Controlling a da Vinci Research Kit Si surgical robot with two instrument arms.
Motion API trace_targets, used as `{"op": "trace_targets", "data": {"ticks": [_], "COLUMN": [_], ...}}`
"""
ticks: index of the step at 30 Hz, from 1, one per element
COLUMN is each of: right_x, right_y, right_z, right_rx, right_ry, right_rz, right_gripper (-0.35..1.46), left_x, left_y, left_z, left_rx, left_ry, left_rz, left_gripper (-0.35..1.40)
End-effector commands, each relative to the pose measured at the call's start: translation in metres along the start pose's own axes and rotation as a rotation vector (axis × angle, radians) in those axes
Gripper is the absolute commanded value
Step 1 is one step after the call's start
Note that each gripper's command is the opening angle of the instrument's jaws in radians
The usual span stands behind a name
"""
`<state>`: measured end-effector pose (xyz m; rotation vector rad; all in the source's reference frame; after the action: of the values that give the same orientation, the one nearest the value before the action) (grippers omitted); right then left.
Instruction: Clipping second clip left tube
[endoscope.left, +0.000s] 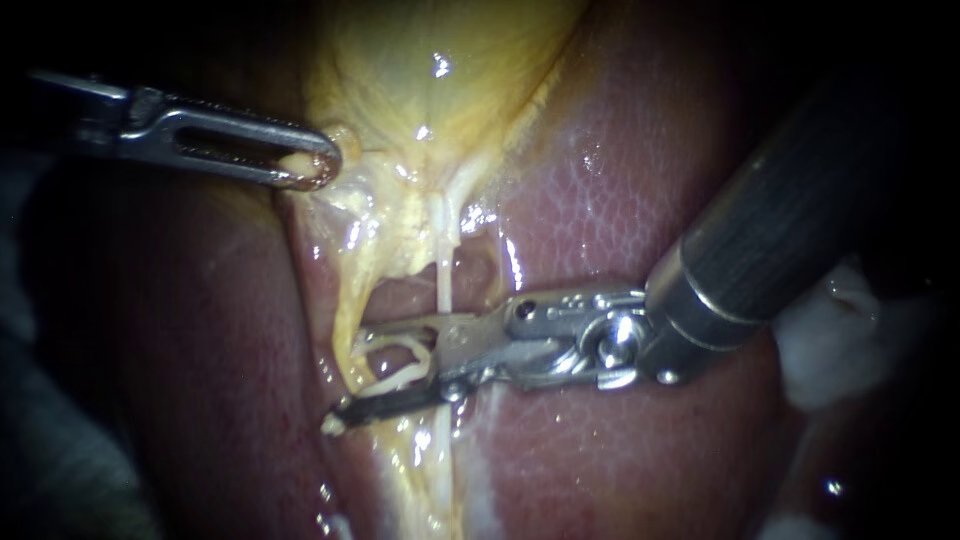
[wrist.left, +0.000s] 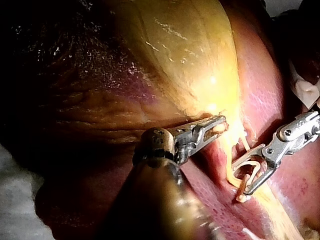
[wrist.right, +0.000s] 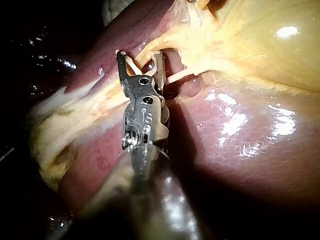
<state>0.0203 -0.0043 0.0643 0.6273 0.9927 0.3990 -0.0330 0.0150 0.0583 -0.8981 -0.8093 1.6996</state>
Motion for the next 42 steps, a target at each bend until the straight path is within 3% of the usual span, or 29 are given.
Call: {"op": "trace_targets", "data": {"ticks": [1,16,42], "right_x": [0.0,0.0001,0.002], "right_y": [0.0,-0.0004,-0.0022], "right_z": [0.0,-0.0016,-0.0088], "right_rx": [0.0,0.012,0.064], "right_ry": [0.0,0.021,0.064], "right_rz": [0.0,0.019,0.04], "right_gripper": [0.45,0.49,0.5], "left_x": [0.0,0.0,-0.0001], "left_y": [0.0,0.0,-0.0001], "left_z": [0.0,0.0,-0.0002], "left_rx": [0.0,0.0,-0.001], "left_ry": [0.0,0.0,-0.001], "left_rz": [0.0,0.0,0.0], "left_gripper": [-0.35,-0.35,-0.35]}}
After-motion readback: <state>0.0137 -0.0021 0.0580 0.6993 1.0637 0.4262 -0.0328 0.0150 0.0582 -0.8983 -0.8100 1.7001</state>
